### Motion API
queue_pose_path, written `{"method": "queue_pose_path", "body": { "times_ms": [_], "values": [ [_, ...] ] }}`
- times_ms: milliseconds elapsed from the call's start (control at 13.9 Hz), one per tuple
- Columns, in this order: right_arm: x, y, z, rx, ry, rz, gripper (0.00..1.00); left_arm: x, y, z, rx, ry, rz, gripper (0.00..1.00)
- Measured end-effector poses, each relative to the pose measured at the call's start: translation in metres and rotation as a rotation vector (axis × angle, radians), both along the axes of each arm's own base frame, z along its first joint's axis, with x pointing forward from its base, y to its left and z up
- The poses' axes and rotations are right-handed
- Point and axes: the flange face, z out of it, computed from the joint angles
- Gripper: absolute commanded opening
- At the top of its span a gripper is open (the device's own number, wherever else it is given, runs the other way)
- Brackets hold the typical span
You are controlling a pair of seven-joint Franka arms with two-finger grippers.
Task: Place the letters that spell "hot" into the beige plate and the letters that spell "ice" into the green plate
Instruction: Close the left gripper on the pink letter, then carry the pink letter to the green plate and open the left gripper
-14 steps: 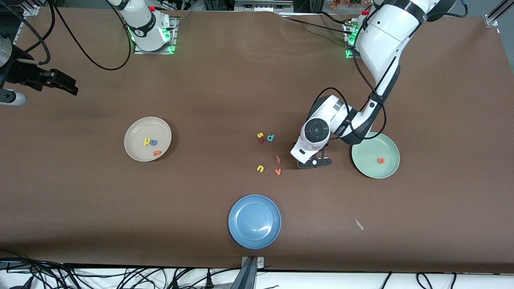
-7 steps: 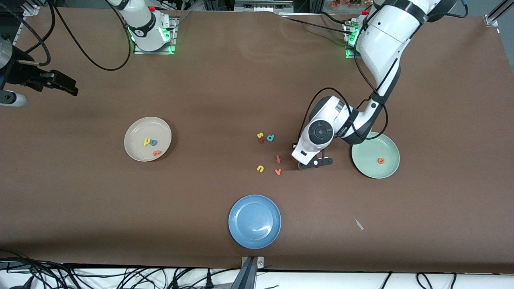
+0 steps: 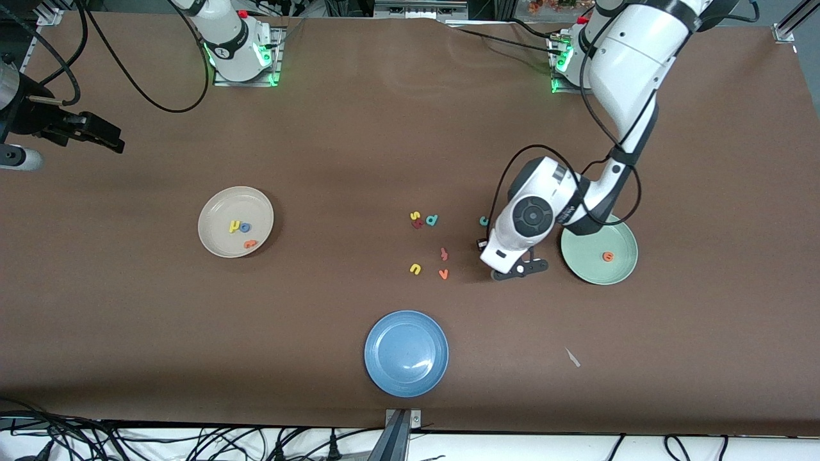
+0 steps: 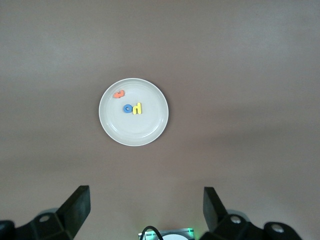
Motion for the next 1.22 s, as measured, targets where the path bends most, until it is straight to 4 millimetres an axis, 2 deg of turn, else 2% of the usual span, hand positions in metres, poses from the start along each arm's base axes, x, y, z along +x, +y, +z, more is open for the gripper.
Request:
{"method": "queue_pose_path", "body": {
  "times_ms": [144, 359, 575, 647, 719, 863, 1078, 1222],
  "values": [
    [0.000, 0.000, 0.000, 0.000, 0.000, 0.000, 1.00, 0.008, 0.032, 0.019, 0.028, 0.034, -0.028, 0.00],
    [0.000, 0.000, 0.000, 0.000, 0.001, 0.000, 1.00, 0.025, 0.109, 0.040, 0.027, 0.087, -0.131, 0.00],
    [0.000, 0.000, 0.000, 0.000, 0.001, -0.001, 1.00, 0.033, 0.188, 0.027, 0.061, 0.120, -0.216, 0.00],
    [0.000, 0.000, 0.000, 0.000, 0.001, -0.001, 1.00, 0.032, 0.202, 0.019, 0.059, 0.137, -0.222, 0.31],
    [0.000, 0.000, 0.000, 0.000, 0.001, 0.000, 1.00, 0.030, 0.207, 0.012, 0.055, 0.150, -0.224, 0.99],
    [0.000, 0.000, 0.000, 0.000, 0.001, -0.001, 1.00, 0.026, 0.201, 0.005, 0.052, 0.163, -0.233, 1.00],
    [0.000, 0.000, 0.000, 0.000, 0.001, -0.001, 1.00, 0.025, 0.185, 0.009, 0.047, 0.158, -0.242, 1.00],
    [0.000, 0.000, -0.001, 0.000, 0.001, -0.001, 1.00, 0.019, 0.157, 0.017, 0.045, 0.156, -0.209, 1.00]
  ]
}}
